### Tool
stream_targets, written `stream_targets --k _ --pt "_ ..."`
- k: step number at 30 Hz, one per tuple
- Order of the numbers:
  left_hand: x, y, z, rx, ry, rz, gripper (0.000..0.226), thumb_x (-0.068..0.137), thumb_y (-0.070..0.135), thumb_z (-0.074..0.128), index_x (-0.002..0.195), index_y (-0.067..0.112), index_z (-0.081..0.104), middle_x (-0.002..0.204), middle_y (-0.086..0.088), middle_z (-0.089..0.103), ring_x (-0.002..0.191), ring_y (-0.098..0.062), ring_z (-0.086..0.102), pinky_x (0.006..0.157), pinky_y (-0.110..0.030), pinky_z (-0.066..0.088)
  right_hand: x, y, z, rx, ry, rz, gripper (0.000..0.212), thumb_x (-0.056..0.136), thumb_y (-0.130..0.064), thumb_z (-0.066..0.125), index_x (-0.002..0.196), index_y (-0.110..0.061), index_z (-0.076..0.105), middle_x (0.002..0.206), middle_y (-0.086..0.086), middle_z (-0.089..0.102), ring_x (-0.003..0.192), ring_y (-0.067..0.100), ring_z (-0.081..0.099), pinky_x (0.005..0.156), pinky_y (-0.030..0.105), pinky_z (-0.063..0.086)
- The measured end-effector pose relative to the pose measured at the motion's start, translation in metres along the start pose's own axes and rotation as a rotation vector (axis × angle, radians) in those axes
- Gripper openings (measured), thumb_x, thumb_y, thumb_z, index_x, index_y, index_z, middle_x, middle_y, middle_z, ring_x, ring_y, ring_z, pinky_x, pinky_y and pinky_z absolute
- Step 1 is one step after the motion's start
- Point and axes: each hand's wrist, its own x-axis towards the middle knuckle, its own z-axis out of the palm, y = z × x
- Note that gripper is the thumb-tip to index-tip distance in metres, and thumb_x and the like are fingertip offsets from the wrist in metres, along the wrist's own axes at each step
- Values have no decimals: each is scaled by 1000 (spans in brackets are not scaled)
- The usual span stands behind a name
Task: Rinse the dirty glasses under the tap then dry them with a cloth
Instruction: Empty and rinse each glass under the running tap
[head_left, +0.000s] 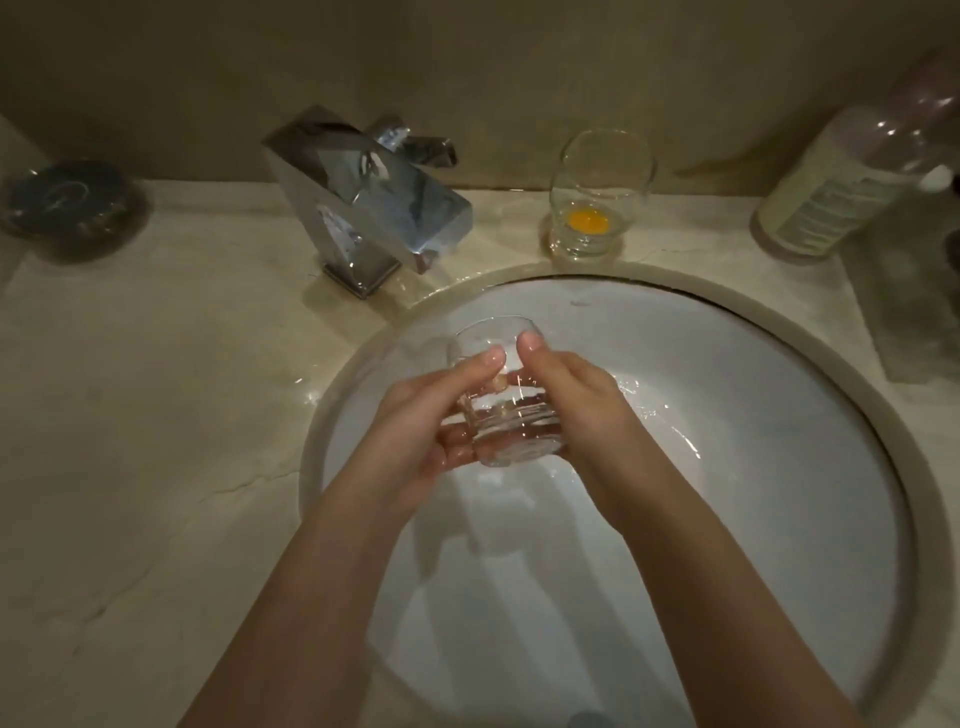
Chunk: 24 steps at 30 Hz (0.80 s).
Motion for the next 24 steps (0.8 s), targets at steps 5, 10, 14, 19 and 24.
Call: stream_targets --k 5,10,14,19,24 --pt "3 -1 14 92 -67 -164 45 68 52 67 89 12 72 79 -3 75 68 -14 73 56 -24 58 1 0 -18 -65 65 199 61 84 -64 56 115 -11 61 102 7 71 84 17 72 67 30 58" --pt "6 0 25 136 -61 -187 62 61 55 69 102 8 69 86 -6 75 73 -16 73 60 -26 59 0 1 -33 -68 34 215 68 83 -67 55 121 -10 60 103 8 72 84 17 74 65 29 59" --pt "5 3 32 116 -109 -82 40 64 42 69 91 13 70 77 1 72 65 -15 72 54 -23 55 -7 0 -46 2 9 95 56 84 -57 61 117 -12 62 110 6 69 92 20 71 74 33 59" --pt "13 11 38 122 -171 49 54 65 33 83 113 15 68 91 -5 75 76 -20 72 68 -27 56 -10 -5 -67 139 -38 -57 77 66 -46 83 128 -10 57 108 14 68 93 20 72 81 38 59" --pt "27 21 54 161 -123 176 50 59 33 82 106 21 69 103 -5 74 90 -13 71 79 -26 58 -4 -18 -84 194 94 -186 62 58 -30 81 115 -16 63 109 10 68 87 16 71 87 47 56"
